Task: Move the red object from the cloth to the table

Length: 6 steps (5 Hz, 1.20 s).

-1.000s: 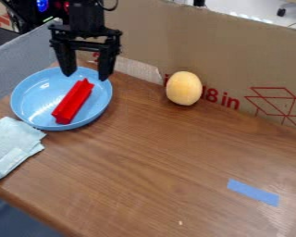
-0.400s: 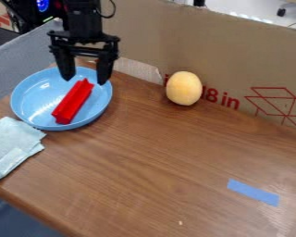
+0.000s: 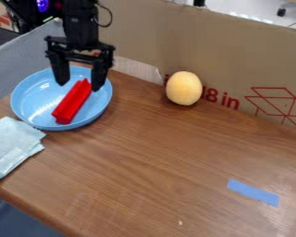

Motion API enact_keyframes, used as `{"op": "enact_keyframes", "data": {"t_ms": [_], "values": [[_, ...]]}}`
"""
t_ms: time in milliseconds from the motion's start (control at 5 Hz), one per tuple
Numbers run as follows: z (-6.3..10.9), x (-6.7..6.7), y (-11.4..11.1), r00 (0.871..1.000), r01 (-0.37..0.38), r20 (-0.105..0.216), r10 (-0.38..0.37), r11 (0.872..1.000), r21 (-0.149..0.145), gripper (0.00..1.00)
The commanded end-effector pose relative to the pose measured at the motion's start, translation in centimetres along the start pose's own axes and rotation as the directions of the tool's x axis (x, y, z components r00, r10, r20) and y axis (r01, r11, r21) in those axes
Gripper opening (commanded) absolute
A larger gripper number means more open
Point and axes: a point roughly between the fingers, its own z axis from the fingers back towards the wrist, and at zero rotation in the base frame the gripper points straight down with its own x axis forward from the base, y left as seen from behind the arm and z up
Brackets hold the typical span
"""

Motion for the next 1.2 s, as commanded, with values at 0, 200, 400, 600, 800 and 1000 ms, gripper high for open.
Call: {"op": "enact_keyframes", "data": {"t_ms": [0, 200, 400, 600, 800, 1000], "values": [[1.7, 0.9, 4.0, 0.999, -0.032, 0.041, 0.032, 0.999, 0.011, 1.00], [1.8, 1.6, 6.4, 0.997, -0.062, 0.037, 0.062, 0.998, 0.011, 1.00], [-0.1, 1.5, 6.1, 0.998, -0.061, 0.030, 0.061, 0.998, -0.018, 1.00], [-1.0, 2.3, 6.6, 0.998, -0.051, 0.038, 0.052, 0.998, -0.030, 1.00], [-0.3, 2.4, 5.8, 0.998, -0.046, 0.030, 0.046, 0.999, -0.021, 1.00], [-0.3, 3.8, 5.7, 0.998, -0.041, 0.046, 0.043, 0.998, -0.041, 1.00]]}}
